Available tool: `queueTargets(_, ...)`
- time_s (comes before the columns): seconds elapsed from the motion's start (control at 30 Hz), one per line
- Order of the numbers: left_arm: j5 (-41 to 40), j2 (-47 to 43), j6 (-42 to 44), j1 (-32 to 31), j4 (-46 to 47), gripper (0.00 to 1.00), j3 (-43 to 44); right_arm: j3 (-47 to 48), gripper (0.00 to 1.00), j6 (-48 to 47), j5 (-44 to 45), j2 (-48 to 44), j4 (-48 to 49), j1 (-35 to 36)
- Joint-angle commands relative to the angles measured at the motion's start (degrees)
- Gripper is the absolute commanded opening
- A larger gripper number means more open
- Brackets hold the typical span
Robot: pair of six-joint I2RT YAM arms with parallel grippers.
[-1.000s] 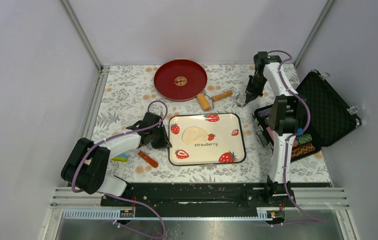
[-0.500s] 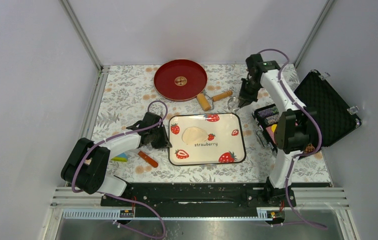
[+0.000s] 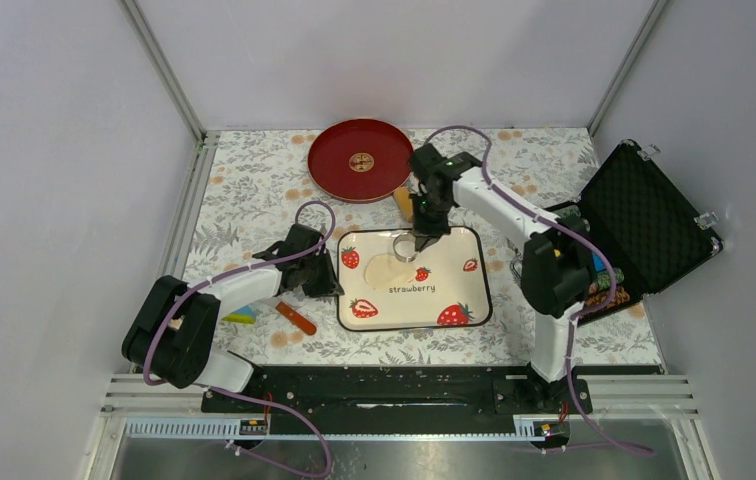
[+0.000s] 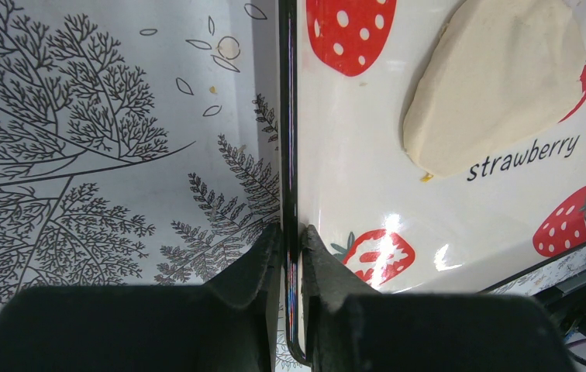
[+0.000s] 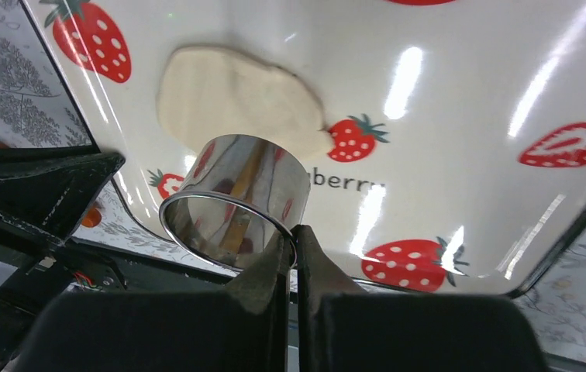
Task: Roll out the dumpling wrappers from the dough
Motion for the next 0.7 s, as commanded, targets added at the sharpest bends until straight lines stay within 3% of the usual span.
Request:
queueTargets(0.0,-2.6,1.3,2.3,-0.3,-3.6,0.00,-1.2,3.4,0.00,3.4,-1.9,3.9,1.5,4.1)
queueTargets(0.33,-2.6,1.4,2.3,-0.3,-3.6,0.00,-1.1,7.7,0.00,5.3,-1.7,11.3,1.9,7.8)
queueTargets(0.67,-2.7,1.4,2.3,-0.3,-3.6,0.00,-1.1,5.7,0.00,5.0,-0.1,12.5,2.3,7.9)
